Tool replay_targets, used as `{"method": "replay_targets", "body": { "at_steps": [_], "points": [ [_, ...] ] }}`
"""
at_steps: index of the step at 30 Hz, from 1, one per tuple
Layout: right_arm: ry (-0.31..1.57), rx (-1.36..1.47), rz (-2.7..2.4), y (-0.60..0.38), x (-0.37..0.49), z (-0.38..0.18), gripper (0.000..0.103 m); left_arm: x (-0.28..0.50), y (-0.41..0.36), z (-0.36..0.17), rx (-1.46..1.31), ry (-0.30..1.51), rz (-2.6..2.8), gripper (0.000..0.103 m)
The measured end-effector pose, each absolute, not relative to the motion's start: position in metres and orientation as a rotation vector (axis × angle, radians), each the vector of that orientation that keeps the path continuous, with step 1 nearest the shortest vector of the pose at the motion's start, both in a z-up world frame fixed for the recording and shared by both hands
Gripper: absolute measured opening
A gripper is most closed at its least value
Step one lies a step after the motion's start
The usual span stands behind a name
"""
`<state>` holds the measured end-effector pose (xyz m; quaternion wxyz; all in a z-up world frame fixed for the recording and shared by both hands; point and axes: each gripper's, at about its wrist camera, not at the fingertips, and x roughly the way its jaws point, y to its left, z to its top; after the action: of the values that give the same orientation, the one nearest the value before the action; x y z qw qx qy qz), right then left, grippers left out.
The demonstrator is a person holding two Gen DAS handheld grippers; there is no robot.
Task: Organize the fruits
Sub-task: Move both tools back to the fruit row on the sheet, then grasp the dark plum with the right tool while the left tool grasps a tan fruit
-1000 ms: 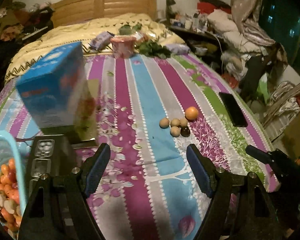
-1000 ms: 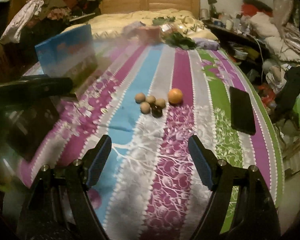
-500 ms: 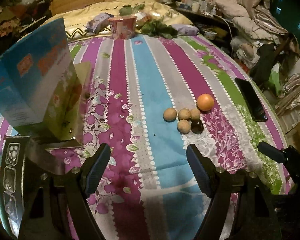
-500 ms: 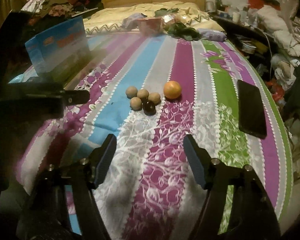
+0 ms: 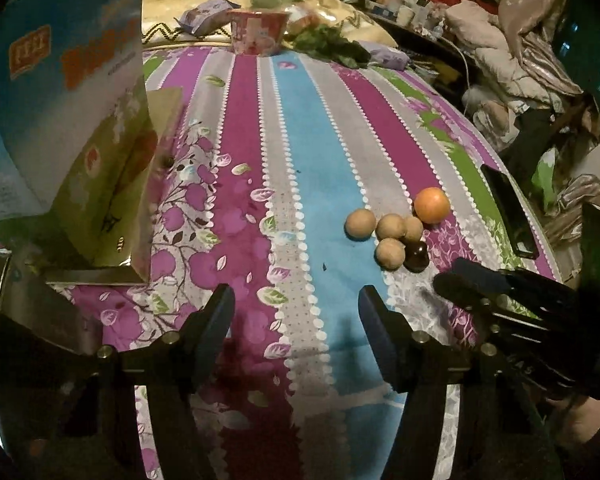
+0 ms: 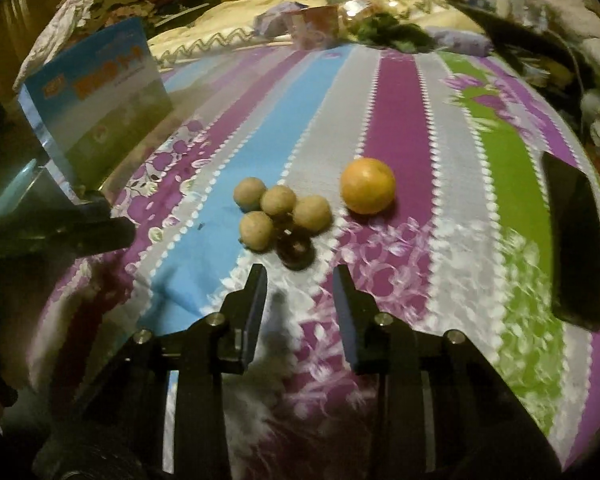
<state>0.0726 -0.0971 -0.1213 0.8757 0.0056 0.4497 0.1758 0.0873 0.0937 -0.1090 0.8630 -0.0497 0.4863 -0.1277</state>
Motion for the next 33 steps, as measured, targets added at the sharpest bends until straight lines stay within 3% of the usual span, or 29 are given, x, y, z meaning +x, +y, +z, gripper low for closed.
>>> {"method": "replay_targets", "body": {
  "at_steps": [10,12,28,33],
  "points": [
    [0.961,-0.037,0.380,-0.081,0.093,-0.133,0.033,0.092,0.096,-0.111,-0.130,1.006,-0.269,0.066],
    [0.962,-0.055,0.368,-0.081,0.093,-0.134,0.024,0.093,0.095,-0.112,-0.133,1.005,-0.273,0.066],
    [0.922,0.096,0.210,-0.143,0.061,-0.109,0.024,0.109,0.025,-0.137,-0.089,0.984,-0.462,0.065],
    [0.913,0.117,0.210,-0.147,0.062,-0.104,0.024,0.114,0.024,-0.148,-0.116,0.982,-0.444,0.054]
  ]
}}
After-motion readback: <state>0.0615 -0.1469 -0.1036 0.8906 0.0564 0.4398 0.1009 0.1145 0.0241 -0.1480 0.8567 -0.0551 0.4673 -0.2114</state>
